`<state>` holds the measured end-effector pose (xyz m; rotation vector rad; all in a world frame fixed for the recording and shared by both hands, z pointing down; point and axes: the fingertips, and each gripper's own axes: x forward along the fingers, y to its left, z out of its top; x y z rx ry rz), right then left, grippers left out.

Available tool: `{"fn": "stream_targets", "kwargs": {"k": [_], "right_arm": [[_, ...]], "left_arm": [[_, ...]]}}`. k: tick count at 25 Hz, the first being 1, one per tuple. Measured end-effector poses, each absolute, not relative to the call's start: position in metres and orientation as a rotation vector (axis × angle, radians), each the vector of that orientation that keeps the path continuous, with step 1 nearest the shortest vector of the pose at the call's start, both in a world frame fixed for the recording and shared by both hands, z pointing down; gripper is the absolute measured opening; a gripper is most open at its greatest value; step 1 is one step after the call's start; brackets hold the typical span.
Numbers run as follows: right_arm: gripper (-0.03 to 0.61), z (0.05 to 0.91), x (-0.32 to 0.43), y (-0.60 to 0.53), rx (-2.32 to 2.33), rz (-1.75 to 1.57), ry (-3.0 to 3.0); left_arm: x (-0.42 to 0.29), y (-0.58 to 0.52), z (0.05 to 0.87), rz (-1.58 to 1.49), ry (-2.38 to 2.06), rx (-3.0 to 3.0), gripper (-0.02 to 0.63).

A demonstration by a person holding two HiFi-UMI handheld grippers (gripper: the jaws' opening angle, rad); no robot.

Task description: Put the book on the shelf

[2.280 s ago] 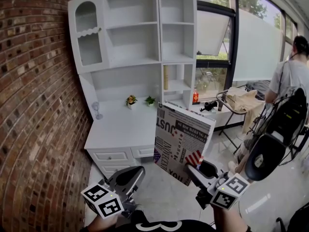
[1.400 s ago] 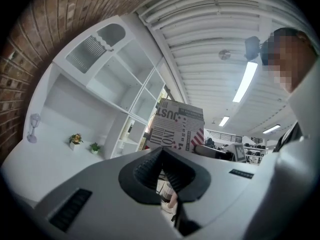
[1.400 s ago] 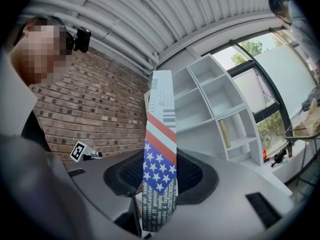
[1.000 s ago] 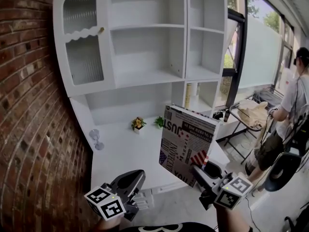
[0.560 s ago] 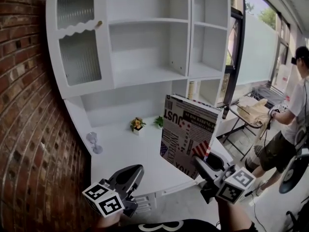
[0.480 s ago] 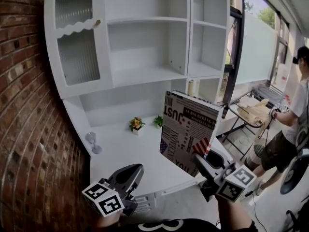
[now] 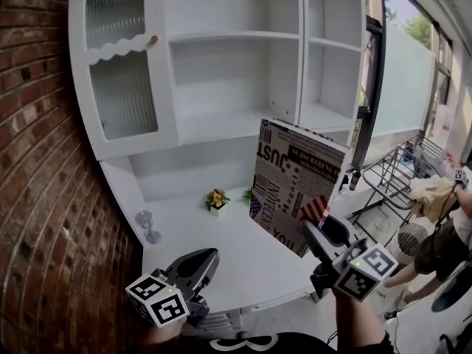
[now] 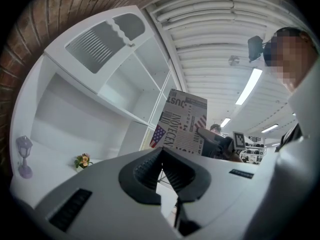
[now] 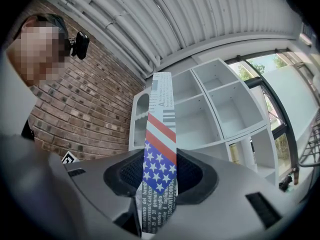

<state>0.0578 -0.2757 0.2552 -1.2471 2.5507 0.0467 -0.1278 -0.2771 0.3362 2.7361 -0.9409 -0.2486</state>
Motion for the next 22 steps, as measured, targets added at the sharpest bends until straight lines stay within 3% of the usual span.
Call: {"fn": "stream_targets", "kwargs": {"k": [22], "right_arm": [[0.163,0.157,0.059,-0.442,-1.293,0.257,2.519]], "left_arm": [[-0.167,-0.361,0.316,-0.291,-1.159,2.675,0.0]]}}
